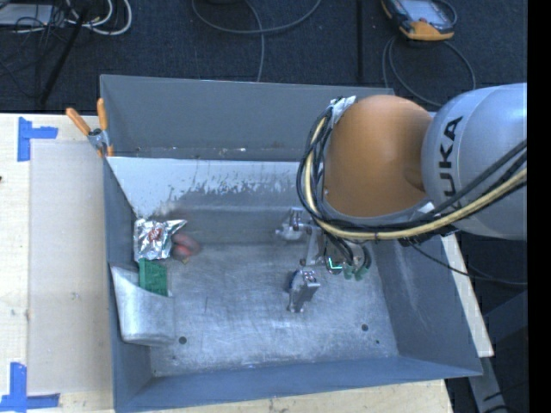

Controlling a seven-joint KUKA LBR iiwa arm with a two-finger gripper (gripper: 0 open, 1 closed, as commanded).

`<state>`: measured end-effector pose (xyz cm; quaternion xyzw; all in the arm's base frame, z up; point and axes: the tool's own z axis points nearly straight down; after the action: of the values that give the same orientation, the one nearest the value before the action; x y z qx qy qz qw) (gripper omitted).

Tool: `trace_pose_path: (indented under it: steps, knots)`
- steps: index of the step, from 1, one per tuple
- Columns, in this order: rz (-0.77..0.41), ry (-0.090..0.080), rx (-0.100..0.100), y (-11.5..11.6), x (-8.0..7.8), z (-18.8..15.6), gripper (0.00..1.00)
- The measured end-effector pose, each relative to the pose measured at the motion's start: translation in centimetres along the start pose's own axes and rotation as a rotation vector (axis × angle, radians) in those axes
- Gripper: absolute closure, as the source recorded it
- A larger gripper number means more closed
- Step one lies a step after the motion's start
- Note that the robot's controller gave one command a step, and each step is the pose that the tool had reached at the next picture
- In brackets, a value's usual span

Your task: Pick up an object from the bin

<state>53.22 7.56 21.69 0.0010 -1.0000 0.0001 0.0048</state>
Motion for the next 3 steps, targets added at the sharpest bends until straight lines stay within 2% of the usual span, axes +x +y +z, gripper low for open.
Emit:
trace_pose_path:
  steps: [1,2,3]
  knots:
    - [0.210,-0.008,0.001,-8.2,-3.4,2.8,0.00]
    - [-0.140,-0.003,0.000,-11.1,-3.2,12.1,0.00]
    - [-0.245,-0.012,0.001,-7.5,-6.4,14.2,0.00]
